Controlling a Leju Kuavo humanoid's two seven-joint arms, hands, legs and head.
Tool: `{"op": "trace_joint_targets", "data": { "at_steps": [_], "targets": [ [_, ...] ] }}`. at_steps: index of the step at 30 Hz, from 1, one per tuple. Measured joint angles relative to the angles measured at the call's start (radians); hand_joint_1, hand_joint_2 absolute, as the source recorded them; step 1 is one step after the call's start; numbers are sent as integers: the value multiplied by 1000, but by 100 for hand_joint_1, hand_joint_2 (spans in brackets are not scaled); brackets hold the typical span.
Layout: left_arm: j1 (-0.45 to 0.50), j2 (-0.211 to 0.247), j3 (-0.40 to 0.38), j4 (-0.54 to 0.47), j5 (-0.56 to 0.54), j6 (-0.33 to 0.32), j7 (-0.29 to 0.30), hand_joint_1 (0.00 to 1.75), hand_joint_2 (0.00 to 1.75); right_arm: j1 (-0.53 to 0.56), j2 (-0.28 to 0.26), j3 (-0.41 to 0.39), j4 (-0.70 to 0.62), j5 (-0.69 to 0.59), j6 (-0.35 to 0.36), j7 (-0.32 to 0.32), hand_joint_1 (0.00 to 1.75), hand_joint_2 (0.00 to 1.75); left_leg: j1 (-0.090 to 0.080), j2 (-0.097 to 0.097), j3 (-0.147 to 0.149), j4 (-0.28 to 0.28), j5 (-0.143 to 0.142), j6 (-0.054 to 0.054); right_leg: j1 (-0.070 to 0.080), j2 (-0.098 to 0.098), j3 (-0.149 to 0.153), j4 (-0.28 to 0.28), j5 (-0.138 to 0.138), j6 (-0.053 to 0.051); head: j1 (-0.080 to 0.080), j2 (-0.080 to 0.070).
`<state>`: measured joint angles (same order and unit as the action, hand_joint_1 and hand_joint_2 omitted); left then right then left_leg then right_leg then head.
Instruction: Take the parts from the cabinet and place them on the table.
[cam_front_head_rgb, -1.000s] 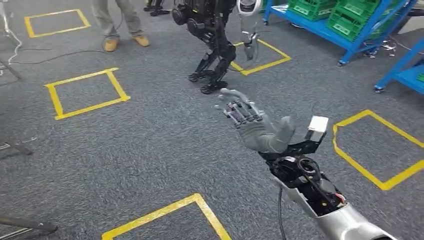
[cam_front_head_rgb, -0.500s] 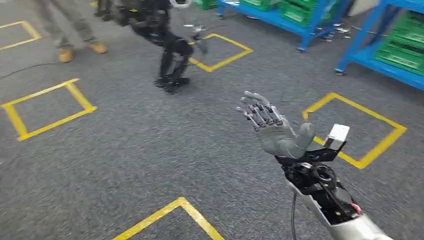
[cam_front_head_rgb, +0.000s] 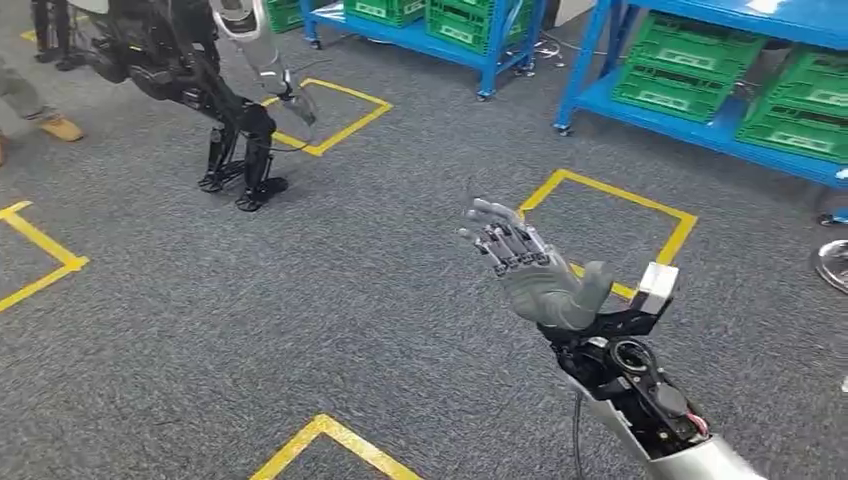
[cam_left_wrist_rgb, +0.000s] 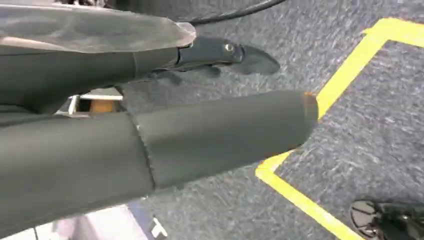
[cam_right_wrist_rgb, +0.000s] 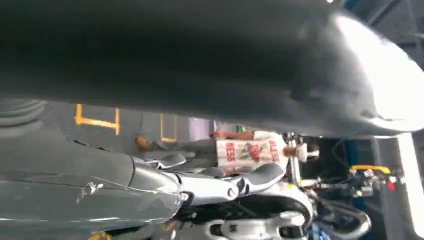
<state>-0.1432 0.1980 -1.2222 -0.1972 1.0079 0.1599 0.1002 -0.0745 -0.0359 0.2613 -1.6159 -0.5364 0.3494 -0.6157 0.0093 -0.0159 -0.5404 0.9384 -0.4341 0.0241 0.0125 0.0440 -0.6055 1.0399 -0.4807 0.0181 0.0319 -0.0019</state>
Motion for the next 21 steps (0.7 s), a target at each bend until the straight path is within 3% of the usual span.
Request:
{"op": "trace_joint_targets", "data": {
  "at_steps": [2,3,4,5,6,7,8,9,10,11,13,14,15,16,18,19,20,21],
  "targets": [
    [5,2,0,0,-2,-4,1,0,0,5,3,0,0,1,0,1,0,0,-4,27,1,0,-2,2,-8,-28,-75,159,-76,8,3,0],
    [6,3,0,0,-2,-4,1,0,0,11,3,-3,0,1,0,1,0,0,-4,39,1,1,-3,3,-12,-31,-107,225,-96,9,3,0],
    [7,3,0,0,-3,-4,1,0,0,15,3,-7,2,1,0,3,0,0,-3,53,2,1,-5,2,-16,-34,-121,251,-93,12,8,0],
    [8,3,0,0,-4,-4,0,0,0,17,3,-9,3,5,0,4,0,0,-2,67,5,1,-7,0,-20,-37,-106,220,-65,14,11,0],
    [8,2,0,0,-6,-4,-2,0,0,16,3,-10,3,12,0,5,0,0,-1,79,8,1,-11,-3,-23,-43,-71,151,-24,15,14,0],
    [7,0,0,0,-7,-4,-8,0,0,16,3,-12,3,16,0,5,0,0,1,93,15,1,-15,-8,-24,-60,-17,50,23,14,18,0],
    [7,0,0,0,-9,-4,-13,0,0,14,3,-13,3,16,0,5,0,0,1,103,22,1,-19,-13,-22,-98,31,-37,53,13,22,0],
    [7,0,0,0,-11,-3,-21,0,0,9,3,-16,5,16,0,5,0,0,-7,113,25,3,-23,-19,-8,-145,47,-72,38,12,26,0],
    [8,0,0,0,-13,-2,-31,0,0,3,3,-18,5,17,0,5,0,0,-8,122,24,4,-25,-23,-10,-121,45,-73,45,0,25,0],
    [5,-2,0,0,-16,0,-40,0,0,2,4,-21,5,17,-1,5,0,0,-7,133,28,4,-26,-27,-10,-105,41,-72,45,-5,15,0],
    [1,-5,0,0,-21,1,-57,0,0,2,4,-29,3,24,-6,8,0,0,-7,159,37,2,-31,-37,-7,-78,43,-77,49,-17,13,0],
    [0,-6,0,0,-25,1,-67,0,0,2,5,-30,0,36,-11,11,0,0,1,124,37,15,-43,-45,-15,-67,50,-85,54,-25,15,0],
    [1,-6,0,0,-29,1,-77,0,0,-4,5,-31,-4,45,-16,14,0,0,1,71,19,57,-72,-48,-17,-56,50,-86,57,-30,7,0],
    [2,-8,0,0,-31,1,-81,0,0,-9,5,-33,-6,53,-22,21,0,0,2,43,-18,133,-114,-49,-17,-45,48,-86,58,-34,-1,0],
    [4,-8,0,0,-32,1,-85,0,0,-12,5,-32,-6,53,-32,29,0,0,2,23,-109,312,-182,-52,-16,-15,46,-86,59,-36,-15,0],
    [5,-9,0,0,-33,0,-85,0,0,-11,5,-33,-6,60,-43,36,0,0,2,22,-132,348,-182,-51,-15,0,46,-85,59,-37,-16,0],
    [7,-10,0,0,-32,-2,-85,0,0,-12,5,-33,-6,75,-58,45,0,0,2,22,-130,333,-157,-49,-15,17,47,-85,59,-37,-16,0],
    [8,-11,0,0,-30,-3,-85,0,0,-12,5,-34,-6,99,-83,59,0,0,2,20,-109,275,-117,-45,-15,33,48,-85,60,-36,-17,0]
  ]
}}
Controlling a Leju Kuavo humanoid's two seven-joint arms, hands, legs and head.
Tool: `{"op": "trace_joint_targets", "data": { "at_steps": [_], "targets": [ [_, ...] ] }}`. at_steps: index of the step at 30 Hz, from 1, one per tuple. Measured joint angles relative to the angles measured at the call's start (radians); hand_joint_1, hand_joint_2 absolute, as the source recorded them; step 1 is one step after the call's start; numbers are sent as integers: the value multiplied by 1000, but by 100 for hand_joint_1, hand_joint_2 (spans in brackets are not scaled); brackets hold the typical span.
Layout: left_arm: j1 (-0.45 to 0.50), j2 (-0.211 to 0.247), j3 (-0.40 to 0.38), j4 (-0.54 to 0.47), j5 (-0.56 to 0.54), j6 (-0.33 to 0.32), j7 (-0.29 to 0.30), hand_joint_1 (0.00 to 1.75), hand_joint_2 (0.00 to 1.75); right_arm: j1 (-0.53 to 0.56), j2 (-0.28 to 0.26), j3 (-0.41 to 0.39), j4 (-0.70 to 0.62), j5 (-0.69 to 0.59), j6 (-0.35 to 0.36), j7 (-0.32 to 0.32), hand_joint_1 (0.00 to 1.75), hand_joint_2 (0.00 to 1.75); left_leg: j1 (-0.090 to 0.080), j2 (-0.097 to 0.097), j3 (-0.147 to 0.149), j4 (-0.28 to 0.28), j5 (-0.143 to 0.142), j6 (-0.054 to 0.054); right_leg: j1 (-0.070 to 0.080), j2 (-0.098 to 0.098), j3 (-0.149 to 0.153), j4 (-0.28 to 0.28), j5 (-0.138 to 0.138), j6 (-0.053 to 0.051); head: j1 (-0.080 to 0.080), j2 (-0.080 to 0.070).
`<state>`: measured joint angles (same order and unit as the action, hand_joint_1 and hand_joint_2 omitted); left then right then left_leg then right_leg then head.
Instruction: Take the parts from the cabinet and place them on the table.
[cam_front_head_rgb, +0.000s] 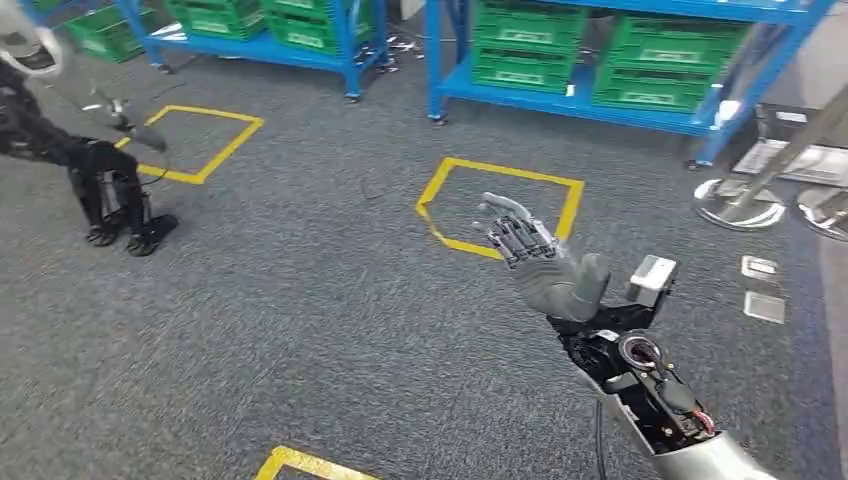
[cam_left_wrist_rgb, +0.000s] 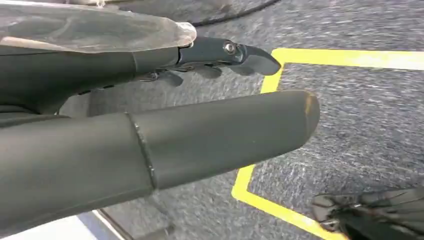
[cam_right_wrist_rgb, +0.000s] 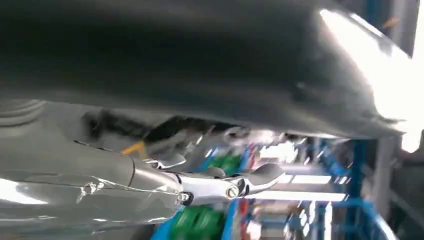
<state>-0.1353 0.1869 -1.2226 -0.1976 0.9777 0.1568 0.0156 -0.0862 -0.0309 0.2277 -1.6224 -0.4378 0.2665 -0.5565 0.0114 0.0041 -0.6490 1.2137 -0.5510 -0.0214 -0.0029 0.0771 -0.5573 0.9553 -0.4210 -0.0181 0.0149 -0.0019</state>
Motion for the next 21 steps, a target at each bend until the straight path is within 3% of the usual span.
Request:
{"op": "trace_joint_targets", "data": {
  "at_steps": [1,2,3,5,7,8,9,10,12,13,14,15,16,17,18,19,21],
  "targets": [
    [0,0,0,0,5,-1,0,0,0,0,0,0,0,31,-30,18,0,0,1,-6,38,-88,49,4,0,15,1,1,0,1,-1,0],
    [0,0,0,0,9,-1,1,0,0,1,0,0,0,60,-57,32,0,0,2,-31,82,-186,95,9,0,29,2,2,1,2,-3,0],
    [0,0,0,0,15,-1,4,0,0,0,0,0,3,78,-79,39,0,0,2,-93,106,-254,107,15,0,40,-2,4,0,6,-5,0],
    [-1,-2,0,0,18,-1,6,0,0,1,0,-3,13,87,-90,38,0,0,1,-72,112,-265,106,17,0,63,-10,6,1,19,0,0],
    [-4,-5,0,0,19,-1,8,0,0,5,-5,-10,25,94,-91,35,0,0,-1,-52,115,-269,108,27,-5,88,-13,-1,7,33,0,0],
    [-5,-11,0,0,20,-1,10,0,0,6,-7,-13,28,94,-93,34,0,0,9,-33,118,-280,113,33,-6,81,-15,-1,3,35,-1,0],
    [-5,-9,0,0,20,-1,12,0,0,7,-7,-13,31,94,-93,32,0,0,7,-24,122,-286,116,41,-1,19,-27,39,-27,43,1,0],
    [-3,-9,0,0,21,-1,12,0,0,4,-9,-16,35,95,-92,33,0,0,5,-11,122,-289,117,44,0,-27,-60,118,-72,47,17,0],
    [4,-10,0,0,21,-1,13,0,0,4,-9,-16,42,99,-104,40,0,0,1,16,122,-288,115,46,-6,-62,-133,284,-144,54,25,0],
    [6,-11,0,0,23,-1,16,0,0,5,-9,-17,48,113,-124,60,0,0,0,30,123,-288,113,46,-8,-67,-155,330,-157,56,26,0],
    [7,-11,0,0,26,-1,16,0,0,6,-12,-18,59,132,-150,79,0,0,1,43,124,-288,111,44,-8,-70,-154,328,-145,57,27,0],
    [6,-13,0,0,30,-2,16,0,0,6,-17,-20,80,154,-180,94,0,0,1,57,126,-287,109,42,-10,-74,-127,272,-109,57,29,0],
    [5,-15,0,0,36,-2,18,0,0,5,-23,-24,108,182,-209,107,0,0,2,68,129,-287,106,40,-10,-84,-82,188,-65,57,32,0],
    [5,-19,1,0,40,-2,19,0,0,1,-31,-27,153,220,-245,119,0,0,1,79,135,-285,102,36,-9,-114,-23,76,-17,54,36,0],
    [6,-20,1,0,43,-2,19,0,0,-7,-37,-27,195,256,-275,134,0,0,-2,88,139,-286,99,31,-2,-172,10,3,-14,49,41,0],
    [6,-23,1,0,46,-2,19,0,0,-21,-42,-27,252,297,-308,151,0,0,-8,98,139,-282,95,26,9,-170,13,-5,-17,40,44,0],
    [4,-28,2,0,46,-2,19,0,0,-51,-51,-28,406,335,-347,161,0,0,-8,122,144,-284,94,19,9,-140,5,-4,-15,29,34,0]
  ]
}}
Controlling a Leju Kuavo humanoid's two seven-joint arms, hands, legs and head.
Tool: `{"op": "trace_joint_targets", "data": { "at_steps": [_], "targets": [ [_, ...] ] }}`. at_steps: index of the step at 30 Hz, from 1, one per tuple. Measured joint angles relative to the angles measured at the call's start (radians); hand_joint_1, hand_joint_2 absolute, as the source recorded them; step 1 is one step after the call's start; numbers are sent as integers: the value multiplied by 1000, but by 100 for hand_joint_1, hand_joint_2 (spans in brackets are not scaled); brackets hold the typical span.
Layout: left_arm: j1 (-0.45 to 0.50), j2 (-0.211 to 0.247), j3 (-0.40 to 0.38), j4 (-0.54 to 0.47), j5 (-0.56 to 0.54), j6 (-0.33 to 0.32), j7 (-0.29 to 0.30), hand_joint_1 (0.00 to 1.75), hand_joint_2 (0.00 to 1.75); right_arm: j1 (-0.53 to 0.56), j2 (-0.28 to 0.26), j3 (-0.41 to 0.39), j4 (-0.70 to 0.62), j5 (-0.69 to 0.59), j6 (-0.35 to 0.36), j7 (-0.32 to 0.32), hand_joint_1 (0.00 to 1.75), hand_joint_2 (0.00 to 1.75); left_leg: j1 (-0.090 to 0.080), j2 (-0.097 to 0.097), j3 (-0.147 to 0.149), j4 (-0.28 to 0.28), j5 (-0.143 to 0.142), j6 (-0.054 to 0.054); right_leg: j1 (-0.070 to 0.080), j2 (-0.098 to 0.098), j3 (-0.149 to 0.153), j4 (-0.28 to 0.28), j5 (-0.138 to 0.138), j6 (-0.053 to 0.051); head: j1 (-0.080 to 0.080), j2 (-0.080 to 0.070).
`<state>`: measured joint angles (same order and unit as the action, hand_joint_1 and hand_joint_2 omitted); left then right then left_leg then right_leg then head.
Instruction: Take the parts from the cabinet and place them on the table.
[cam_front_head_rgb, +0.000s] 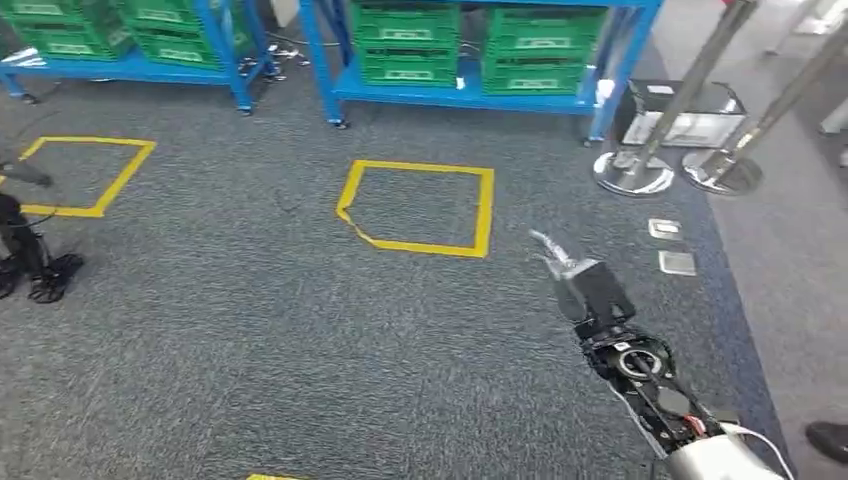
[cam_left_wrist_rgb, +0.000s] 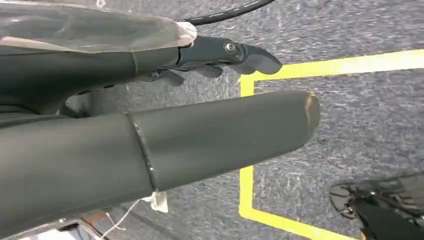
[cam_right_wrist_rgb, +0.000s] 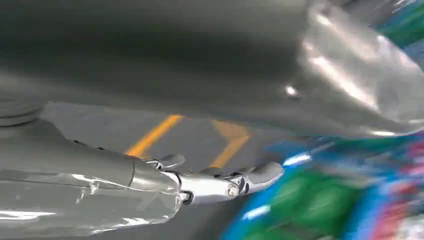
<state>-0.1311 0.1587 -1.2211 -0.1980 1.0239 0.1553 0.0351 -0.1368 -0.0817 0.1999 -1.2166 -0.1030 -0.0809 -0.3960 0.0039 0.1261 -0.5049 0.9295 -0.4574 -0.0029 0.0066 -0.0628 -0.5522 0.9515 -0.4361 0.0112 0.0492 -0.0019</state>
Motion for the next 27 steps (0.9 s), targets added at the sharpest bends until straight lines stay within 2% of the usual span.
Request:
{"op": "trace_joint_targets", "data": {
  "at_steps": [1,2,3,4,5,6,7,8,9,10,11,12,13,15,16,17,18,19,20,21,22,23,25,26,27],
  "targets": [
    [-2,-2,0,0,0,-2,0,0,0,-14,-6,-2,86,-1,-1,0,0,0,-1,13,6,-4,0,-4,1,16,-2,-1,1,-5,-3,0],
    [-4,-4,0,0,0,-2,0,0,0,-20,-12,-6,171,-10,2,10,0,0,-2,16,7,-1,-7,-11,-8,28,9,-11,7,-12,-5,0],
    [-5,-5,0,0,-1,-3,1,0,0,-22,-13,-9,238,-14,5,23,0,0,5,-38,2,21,-24,-17,-12,36,10,-13,9,-15,-8,0],
    [-4,-7,0,0,-2,-8,3,0,0,-30,-14,-13,309,-23,9,64,0,0,7,-83,-25,78,-60,-20,-14,38,8,-13,11,-20,-16,0],
    [-2,-7,0,0,-3,-11,8,0,0,-33,-16,-15,380,-28,12,124,0,0,8,-107,-70,169,-104,-23,-14,45,7,-13,11,-24,-27,0],
    [2,-7,0,0,-5,-15,11,0,0,-23,-16,-16,441,-22,15,186,0,0,8,-117,-119,265,-141,-25,-14,54,7,-13,10,-26,-32,0],
    [5,-7,0,0,-6,-18,13,0,0,-6,-18,-16,502,-16,18,229,0,0,8,-120,-157,333,-158,-26,-13,60,7,-13,9,-27,-34,0],
    [9,-8,0,0,-8,-19,14,0,0,11,-21,-15,547,-9,22,246,0,0,8,-120,-173,348,-147,-26,-13,67,8,-13,7,-27,-34,0],
    [14,-8,0,0,-8,-19,15,0,0,20,-22,-15,590,-6,24,257,0,0,9,-120,-163,313,-114,-24,-13,77,9,-12,7,-27,-36,0],
    [17,-8,0,0,-7,-19,16,0,0,23,-22,-15,631,-6,27,283,0,0,9,-120,-135,238,-67,-20,-14,89,10,-12,6,-26,-36,0],
    [17,-8,0,0,-6,-19,16,0,0,27,-21,-15,665,-6,28,317,0,0,9,-123,-92,139,-14,-13,-14,100,13,-12,5,-24,-38,0],
    [15,-6,0,0,-4,-19,16,0,0,35,-21,-14,698,-6,34,350,0,0,8,-135,-53,48,27,-4,-14,106,15,-12,3,-21,-40,0],
    [13,-4,0,0,-4,-19,16,0,0,44,-21,-14,728,-6,38,372,0,0,2,-143,-34,5,22,2,-5,109,14,-6,-4,-13,-43,0],
    [7,-6,0,0,-3,-19,16,0,0,64,-21,-14,789,-11,45,405,0,0,5,-140,-34,3,21,2,-7,111,14,-4,-11,-7,-37,0],
    [7,-9,0,0,-4,-18,16,0,0,72,-21,-14,817,-11,47,418,0,0,4,-139,-32,2,18,-3,-7,110,16,-3,-18,-25,-36,0],
    [8,-10,0,0,-4,-16,17,0,0,80,-21,-13,834,-11,49,427,0,0,2,-139,-30,2,18,-3,-7,110,19,-3,-16,-26,-32,0],
    [7,-9,0,0,-5,-14,19,0,0,84,-20,-13,849,-11,50,431,0,0,-10,-138,-31,11,14,6,-14,111,22,-12,-12,-13,-31,0],
    [7,-9,0,0,-5,-12,21,0,0,84,-19,-13,866,-11,52,437,0,0,-10,-137,-31,9,10,17,-17,113,22,-13,-14,6,-32,0],
    [7,-10,0,0,-6,-11,21,0,0,84,-18,-12,879,-11,54,441,0,0,-9,-135,-30,7,10,22,-18,114,24,-16,-14,12,-34,0],
    [6,-12,0,0,-8,-11,21,0,0,85,-18,-13,890,-11,57,446,0,0,0,-132,-20,-7,15,29,-17,111,26,-12,-20,17,-34,0],
    [6,-13,0,0,-9,-11,23,0,0,84,-18,-12,904,-14,58,451,0,0,1,-130,-10,-14,15,33,-17,91,20,16,-33,21,-29,0],
    [6,-13,0,0,-11,-11,25,0,0,82,-17,-12,914,-19,60,460,0,0,1,-128,-5,-15,12,38,-17,79,-13,81,-70,23,-20,0],
    [7,-14,0,0,-13,-11,31,0,0,82,-17,-12,931,-23,60,474,0,0,0,-122,2,-15,6,42,-19,75,-103,257,-144,30,-12,0],
    [8,-14,0,0,-14,-11,31,0,0,83,-15,-11,941,-23,60,481,0,0,0,-120,6,-15,1,40,-19,75,-136,315,-156,32,-11,0],
    [9,-14,0,0,-14,-11,31,0,0,84,-14,-11,949,-23,61,484,0,0,0,-120,13,-15,-4,38,-21,74,-147,325,-144,33,-9,0]
  ]
}}
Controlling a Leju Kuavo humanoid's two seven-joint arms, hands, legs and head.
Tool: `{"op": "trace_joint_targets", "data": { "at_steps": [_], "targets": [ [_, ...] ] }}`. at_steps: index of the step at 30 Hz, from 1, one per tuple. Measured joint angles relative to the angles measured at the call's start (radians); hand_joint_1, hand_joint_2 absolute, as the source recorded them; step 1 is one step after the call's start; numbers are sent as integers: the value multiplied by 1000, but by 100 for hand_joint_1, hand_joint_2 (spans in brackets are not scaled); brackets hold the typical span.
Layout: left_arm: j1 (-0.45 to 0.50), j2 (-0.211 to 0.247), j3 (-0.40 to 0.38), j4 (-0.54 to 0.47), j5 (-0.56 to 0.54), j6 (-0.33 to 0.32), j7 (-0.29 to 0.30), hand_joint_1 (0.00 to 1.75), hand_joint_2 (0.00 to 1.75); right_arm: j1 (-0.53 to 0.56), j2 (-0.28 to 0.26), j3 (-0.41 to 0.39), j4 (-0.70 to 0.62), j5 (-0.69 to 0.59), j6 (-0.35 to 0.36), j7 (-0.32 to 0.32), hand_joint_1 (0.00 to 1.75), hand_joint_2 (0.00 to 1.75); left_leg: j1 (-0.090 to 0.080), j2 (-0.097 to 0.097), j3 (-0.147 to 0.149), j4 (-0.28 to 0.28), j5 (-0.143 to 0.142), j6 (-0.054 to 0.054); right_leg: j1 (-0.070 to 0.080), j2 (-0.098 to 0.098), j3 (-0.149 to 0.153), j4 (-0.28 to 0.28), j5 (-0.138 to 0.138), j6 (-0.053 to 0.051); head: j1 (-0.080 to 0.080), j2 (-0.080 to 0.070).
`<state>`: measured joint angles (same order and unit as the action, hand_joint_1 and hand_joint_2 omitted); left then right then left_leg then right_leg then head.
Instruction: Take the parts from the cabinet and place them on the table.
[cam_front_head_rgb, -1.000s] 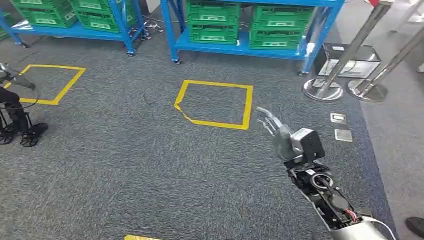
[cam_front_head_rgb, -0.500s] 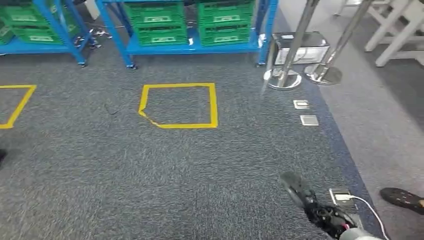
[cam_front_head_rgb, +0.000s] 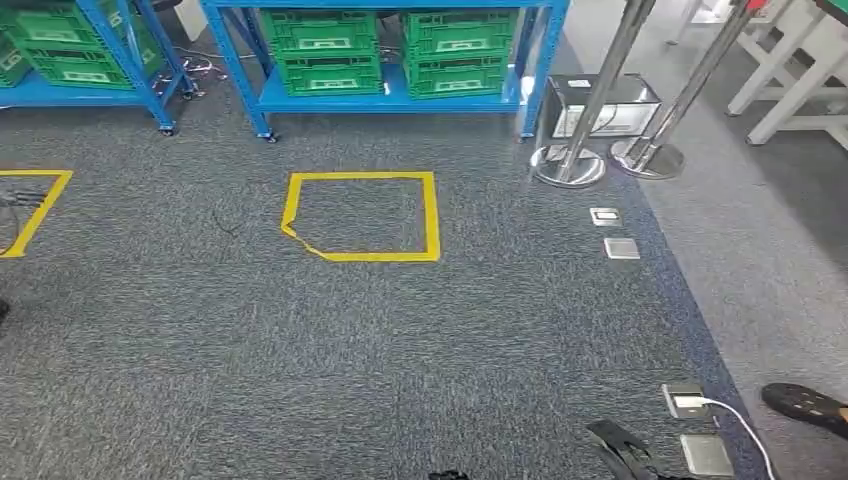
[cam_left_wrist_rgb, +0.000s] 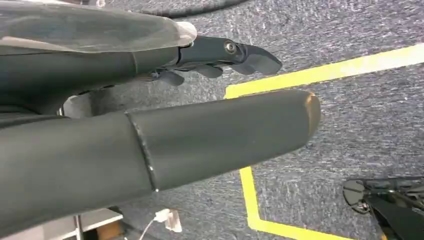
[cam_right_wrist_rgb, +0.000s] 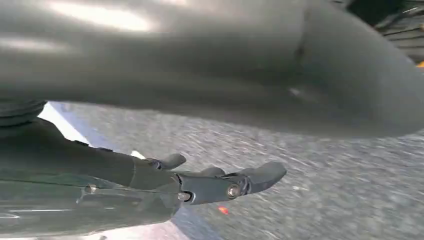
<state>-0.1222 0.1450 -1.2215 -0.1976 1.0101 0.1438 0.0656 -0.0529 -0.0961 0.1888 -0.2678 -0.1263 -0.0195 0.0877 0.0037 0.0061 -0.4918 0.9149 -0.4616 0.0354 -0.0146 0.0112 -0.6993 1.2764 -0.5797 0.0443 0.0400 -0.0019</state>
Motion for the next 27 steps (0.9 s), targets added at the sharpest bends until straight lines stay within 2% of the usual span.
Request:
{"op": "trace_joint_targets", "data": {
  "at_steps": [1,2,3,4,5,6,7,8,9,10,11,13,14,15,16,17,19,20,21,22,23,25,27],
  "targets": [
    [1,-1,0,0,0,0,0,0,0,1,0,0,5,0,1,2,0,0,1,0,10,0,-6,-4,-3,-2,17,-46,40,0,3,0],
    [1,-3,0,0,0,0,0,0,0,0,0,0,10,1,2,3,0,0,2,1,20,0,-13,-7,-5,-4,54,-123,88,0,4,0],
    [0,-4,0,0,0,0,0,0,0,0,0,0,14,2,2,3,0,0,4,2,33,0,-22,-13,-7,-10,104,-226,141,0,6,0],
    [0,-4,0,0,0,0,0,0,0,-1,0,0,17,2,3,3,0,0,5,4,41,0,-30,-19,-8,-19,138,-305,163,0,10,0],
    [-2,-3,0,0,0,0,0,0,0,-2,2,0,23,2,3,3,0,0,-1,4,44,3,-38,-27,2,-19,149,-315,142,-5,11,0],
    [-3,-3,0,0,0,0,0,0,0,-5,2,0,27,2,5,3,0,0,-1,4,46,2,-41,-32,1,-15,149,-315,140,-17,7,0],
    [-4,-3,0,0,0,0,0,0,0,-5,2,0,29,2,5,3,0,0,0,4,50,-2,-44,-37,3,-13,150,-315,135,-24,-4,0],
    [-4,-3,0,0,2,0,0,0,0,-3,2,0,31,2,6,6,0,0,3,5,54,-8,-45,-42,8,-11,151,-315,131,-31,-9,0],
    [-7,-3,0,0,2,1,0,0,0,-3,2,0,34,2,6,6,0,0,3,6,65,-11,-52,-51,4,-7,166,-328,131,-38,-8,0],
    [-6,-4,0,0,2,1,0,0,0,-2,2,0,35,2,6,7,0,0,7,3,63,11,-58,-56,0,-6,179,-337,131,-44,-8,0],
    [-7,-4,0,0,2,1,0,0,0,-5,2,0,37,2,6,7,0,0,5,2,25,77,-86,-60,-1,-7,185,-338,127,-52,-16,0],
    [-7,-4,0,0,2,3,0,0,0,-6,3,0,41,2,8,7,0,0,7,0,-89,267,-153,-65,-1,-7,196,-339,122,-57,-23,0],
    [-5,-4,0,0,3,3,0,0,0,-6,3,0,44,2,8,8,0,0,7,0,-142,339,-164,-68,-1,-5,201,-339,116,-58,-24,0],
    [-3,-4,0,0,3,3,-1,0,0,-6,3,0,45,2,8,8,0,0,8,0,-172,361,-153,-68,-1,-2,207,-339,111,-57,-28,0],
    [-1,-4,0,0,3,3,-2,0,0,-5,5,0,46,2,10,10,0,0,9,0,-176,333,-116,-67,-2,2,214,-339,106,-56,-29,0],
    [1,-4,0,0,4,3,-3,0,0,-5,6,0,48,2,14,13,0,0,10,0,-156,260,-60,-65,-3,6,223,-339,100,-54,-29,0],
    [1,-2,0,0,4,4,-6,0,0,-5,7,0,50,2,17,17,0,0,10,-2,-84,67,48,-56,-4,12,236,-339,88,-46,-33,0],
    [0,-1,0,0,4,5,-8,0,0,-7,7,0,51,2,18,17,0,0,5,-5,-72,29,49,-53,3,13,237,-337,79,-39,-37,0],
    [-3,-2,0,0,3,6,-9,0,0,-8,8,0,51,2,19,18,0,0,5,-4,-73,29,49,-48,4,16,238,-337,74,-33,-36,0],
    [-3,-4,0,0,3,6,-11,0,0,-8,8,0,52,2,19,19,0,0,11,-5,-73,26,54,-52,9,14,238,-331,65,-41,-32,0],
    [-4,-5,0,0,3,6,-12,0,0,-7,8,0,53,2,20,19,0,0,9,-5,-72,27,50,-54,7,14,239,-332,67,-64,-27,0],
    [-4,-6,0,0,3,5,-13,0,0,-7,8,0,55,2,20,19,0,0,5,-5,-74,28,49,-52,5,14,241,-336,69,-63,-22,0],
    [-3,-6,0,0,3,3,-11,0,0,-7,8,0,55,2,20,19,0,0,2,-6,-74,28,45,-45,4,14,243,-341,69,-62,-15,0]
  ]
}}
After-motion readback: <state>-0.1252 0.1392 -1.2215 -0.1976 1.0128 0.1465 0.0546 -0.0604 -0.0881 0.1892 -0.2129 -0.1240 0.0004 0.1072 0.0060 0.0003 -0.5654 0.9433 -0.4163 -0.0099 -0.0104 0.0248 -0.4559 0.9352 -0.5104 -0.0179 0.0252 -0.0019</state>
